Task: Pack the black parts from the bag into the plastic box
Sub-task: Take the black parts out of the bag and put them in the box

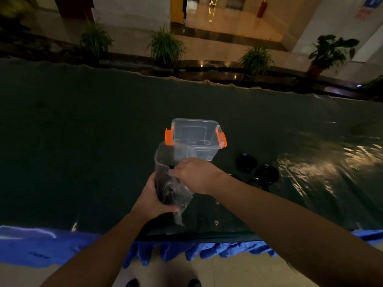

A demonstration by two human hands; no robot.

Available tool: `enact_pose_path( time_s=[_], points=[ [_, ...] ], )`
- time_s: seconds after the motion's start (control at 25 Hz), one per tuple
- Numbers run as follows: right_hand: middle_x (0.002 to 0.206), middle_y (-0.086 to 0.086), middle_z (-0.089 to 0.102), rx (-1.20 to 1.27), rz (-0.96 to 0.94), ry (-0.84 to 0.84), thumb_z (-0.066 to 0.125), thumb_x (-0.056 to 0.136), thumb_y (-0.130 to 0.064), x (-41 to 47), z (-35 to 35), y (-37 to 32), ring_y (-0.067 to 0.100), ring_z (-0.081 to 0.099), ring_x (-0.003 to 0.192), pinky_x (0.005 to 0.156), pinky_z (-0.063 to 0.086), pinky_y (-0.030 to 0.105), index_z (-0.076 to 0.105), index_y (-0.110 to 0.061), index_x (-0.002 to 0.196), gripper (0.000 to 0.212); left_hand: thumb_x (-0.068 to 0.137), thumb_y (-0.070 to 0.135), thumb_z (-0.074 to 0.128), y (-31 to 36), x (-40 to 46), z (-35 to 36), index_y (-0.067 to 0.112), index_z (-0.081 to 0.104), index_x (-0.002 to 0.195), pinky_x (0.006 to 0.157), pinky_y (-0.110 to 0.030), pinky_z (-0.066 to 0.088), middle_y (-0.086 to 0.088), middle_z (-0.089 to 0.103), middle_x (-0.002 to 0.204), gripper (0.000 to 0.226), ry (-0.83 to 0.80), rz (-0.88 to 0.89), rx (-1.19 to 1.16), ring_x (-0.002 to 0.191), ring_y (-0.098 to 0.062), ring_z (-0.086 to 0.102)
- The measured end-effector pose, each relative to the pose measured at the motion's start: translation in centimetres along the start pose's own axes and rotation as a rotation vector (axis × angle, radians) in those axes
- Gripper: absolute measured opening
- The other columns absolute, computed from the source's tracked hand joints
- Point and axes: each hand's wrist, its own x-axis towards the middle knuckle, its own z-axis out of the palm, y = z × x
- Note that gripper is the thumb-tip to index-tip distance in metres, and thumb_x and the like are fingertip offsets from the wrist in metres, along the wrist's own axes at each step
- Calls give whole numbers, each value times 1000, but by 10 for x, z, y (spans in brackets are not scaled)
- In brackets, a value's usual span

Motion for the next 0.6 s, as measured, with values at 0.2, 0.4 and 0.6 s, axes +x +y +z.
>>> enact_pose_path(
  time_s=[0.2,0.4,0.6],
  points=[
    [138,6,59,84,-21,-41,72,91,-30,7,7,12,25,53,128,106,45,43,48,-20,146,61,44,37,99,1,14,13,56,28,139,106,-28,46,13,48,136,120,38,95,-60,120,11,52],
    [150,6,49,287,26,-50,75,87,-46,1,27,25,26,47,136,113,38,45,34,-25,154,81,40,45,95,13,22,3,47,34,136,110,-38,44,8,42,131,114,-10,176,7,122,-3,52],
    [167,9,25,387,-29,-17,65,97,-36,-1,48,26,28,31,149,121,28,44,22,-21,161,78,49,57,89,35,30,-31,51,31,143,105,-59,45,6,39,138,111,-126,183,368,124,-25,48]
  ],
)
